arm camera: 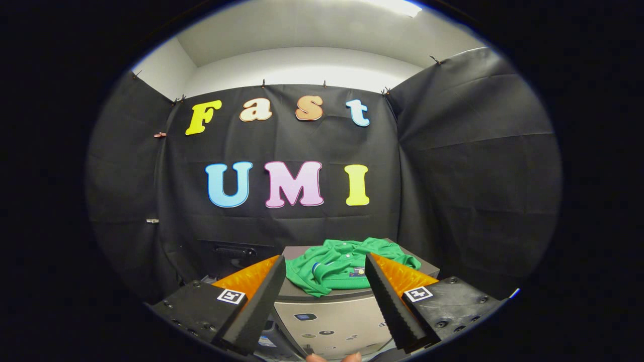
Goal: Put the clothes into the washing machine and then close the washing machine lid.
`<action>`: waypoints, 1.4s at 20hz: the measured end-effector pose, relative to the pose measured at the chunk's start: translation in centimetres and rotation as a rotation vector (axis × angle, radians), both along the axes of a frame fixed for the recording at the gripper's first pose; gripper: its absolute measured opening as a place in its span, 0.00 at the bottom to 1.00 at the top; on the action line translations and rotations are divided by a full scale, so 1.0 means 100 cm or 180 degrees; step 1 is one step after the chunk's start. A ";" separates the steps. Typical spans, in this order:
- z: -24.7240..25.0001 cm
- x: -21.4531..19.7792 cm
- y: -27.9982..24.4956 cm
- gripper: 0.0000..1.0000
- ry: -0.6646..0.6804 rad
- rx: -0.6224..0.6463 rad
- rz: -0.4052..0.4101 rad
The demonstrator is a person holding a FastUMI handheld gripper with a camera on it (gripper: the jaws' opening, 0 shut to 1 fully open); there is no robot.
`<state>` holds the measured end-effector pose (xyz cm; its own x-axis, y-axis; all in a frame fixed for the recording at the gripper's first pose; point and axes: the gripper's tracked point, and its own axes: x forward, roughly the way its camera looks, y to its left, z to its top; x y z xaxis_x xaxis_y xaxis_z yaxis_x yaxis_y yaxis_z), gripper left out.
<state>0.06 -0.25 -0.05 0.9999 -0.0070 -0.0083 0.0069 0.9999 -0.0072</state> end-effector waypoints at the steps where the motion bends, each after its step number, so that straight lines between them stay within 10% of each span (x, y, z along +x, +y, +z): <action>1: 0.000 0.001 0.001 0.99 0.0000 0.0005 0.0008; 12: -0.008 0.093 0.005 1.00 0.0718 -0.0301 0.0335; 28: -0.143 0.250 -0.068 0.99 0.2246 -0.0267 -0.0287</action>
